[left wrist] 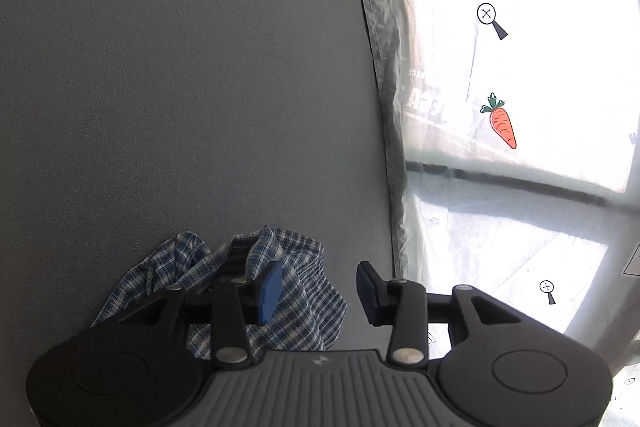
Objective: Fold clothes
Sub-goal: 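Lift the folded end with both tools and fold it over again, then open both tools to release the folded shirt bundle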
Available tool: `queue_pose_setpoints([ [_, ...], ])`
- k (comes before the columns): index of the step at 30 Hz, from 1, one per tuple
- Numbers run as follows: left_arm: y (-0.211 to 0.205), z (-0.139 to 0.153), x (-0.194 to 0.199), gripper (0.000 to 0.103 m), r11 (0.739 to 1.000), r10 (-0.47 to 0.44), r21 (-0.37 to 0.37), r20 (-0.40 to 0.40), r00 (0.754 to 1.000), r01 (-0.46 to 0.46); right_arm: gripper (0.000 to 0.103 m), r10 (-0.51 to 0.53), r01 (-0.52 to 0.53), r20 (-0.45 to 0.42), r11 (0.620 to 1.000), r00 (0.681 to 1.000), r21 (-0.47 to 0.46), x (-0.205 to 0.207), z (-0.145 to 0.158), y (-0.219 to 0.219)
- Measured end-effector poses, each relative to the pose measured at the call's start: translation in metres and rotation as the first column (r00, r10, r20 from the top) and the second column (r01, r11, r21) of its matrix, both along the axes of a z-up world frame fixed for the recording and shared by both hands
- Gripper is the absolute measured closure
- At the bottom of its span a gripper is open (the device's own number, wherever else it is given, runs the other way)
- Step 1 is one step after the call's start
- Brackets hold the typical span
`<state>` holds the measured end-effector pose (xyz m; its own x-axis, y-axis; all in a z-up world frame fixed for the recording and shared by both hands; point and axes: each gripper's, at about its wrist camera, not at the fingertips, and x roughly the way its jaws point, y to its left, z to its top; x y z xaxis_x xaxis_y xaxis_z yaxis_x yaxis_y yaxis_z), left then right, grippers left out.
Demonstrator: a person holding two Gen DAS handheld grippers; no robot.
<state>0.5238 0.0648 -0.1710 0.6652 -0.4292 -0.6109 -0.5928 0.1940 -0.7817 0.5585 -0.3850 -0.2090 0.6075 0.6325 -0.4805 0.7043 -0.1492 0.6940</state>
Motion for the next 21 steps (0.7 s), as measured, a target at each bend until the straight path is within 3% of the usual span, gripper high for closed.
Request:
queue_pose_setpoints([
  [2,0.001,0.011,0.005,0.055,0.995,-0.042,0.091,0.037,0.998,0.038,0.058,0.022,-0.018,0.063,0.998,0.998,-0.066,0.008,0.009,-0.004],
  [4,-0.008,0.027,0.007,0.052,0.960,-0.120,0.262,0.053,0.991,0.102,0.056,0.072,-0.050,0.127,0.984,0.989,-0.171,0.014,0.024,-0.006],
  [5,-0.012,0.036,0.008,0.050,0.929,-0.159,0.346,0.055,0.986,0.131,0.056,0.112,-0.073,0.157,0.969,0.981,-0.236,0.015,0.033,-0.006],
  [6,-0.020,0.045,0.008,0.049,0.883,-0.207,0.441,0.052,0.977,0.163,0.056,0.162,-0.099,0.186,0.946,0.969,-0.308,0.016,0.043,-0.005],
  [7,-0.033,0.055,0.005,0.049,0.812,-0.266,0.548,0.043,0.963,0.199,0.056,0.241,-0.134,0.215,0.898,0.946,-0.418,0.016,0.058,-0.002],
  [8,-0.047,0.063,0.000,0.047,0.734,-0.323,0.639,0.032,0.946,0.229,0.056,0.354,-0.172,0.231,0.808,0.906,-0.564,0.014,0.075,0.008],
  [10,-0.076,0.072,-0.014,0.044,0.571,-0.420,0.774,-0.010,0.907,0.273,0.055,0.579,-0.200,0.190,0.542,0.793,-0.817,0.006,0.106,0.034],
  [11,-0.089,0.074,-0.020,0.044,0.496,-0.455,0.819,-0.039,0.889,0.290,0.055,0.658,-0.183,0.150,0.410,0.738,-0.894,0.000,0.117,0.046],
  [13,-0.114,0.071,-0.033,0.044,0.385,-0.497,0.862,-0.106,0.862,0.328,0.059,0.769,-0.119,0.086,0.207,0.633,-0.971,-0.025,0.127,0.070],
  [14,-0.124,0.070,-0.041,0.044,0.351,-0.508,0.870,-0.133,0.851,0.346,0.064,0.810,-0.089,0.059,0.136,0.584,-0.987,-0.036,0.129,0.080],
  [15,-0.130,0.068,-0.047,0.044,0.332,-0.512,0.874,-0.149,0.846,0.355,0.074,0.838,-0.073,0.036,0.090,0.544,-0.993,-0.045,0.127,0.088],
  [17,-0.141,0.062,-0.056,0.041,0.308,-0.511,0.878,-0.173,0.842,0.367,0.079,0.874,-0.033,-0.031,-0.017,0.485,-0.999,-0.056,0.125,0.104],
  [19,-0.150,0.052,-0.062,0.038,0.292,-0.497,0.883,-0.190,0.847,0.369,0.080,0.890,0.009,-0.088,-0.103,0.447,-0.995,-0.067,0.117,0.115],
  [21,-0.155,0.043,-0.063,0.038,0.274,-0.486,0.889,-0.201,0.850,0.366,0.082,0.891,0.020,-0.120,-0.143,0.439,-0.989,-0.070,0.101,0.123],
])
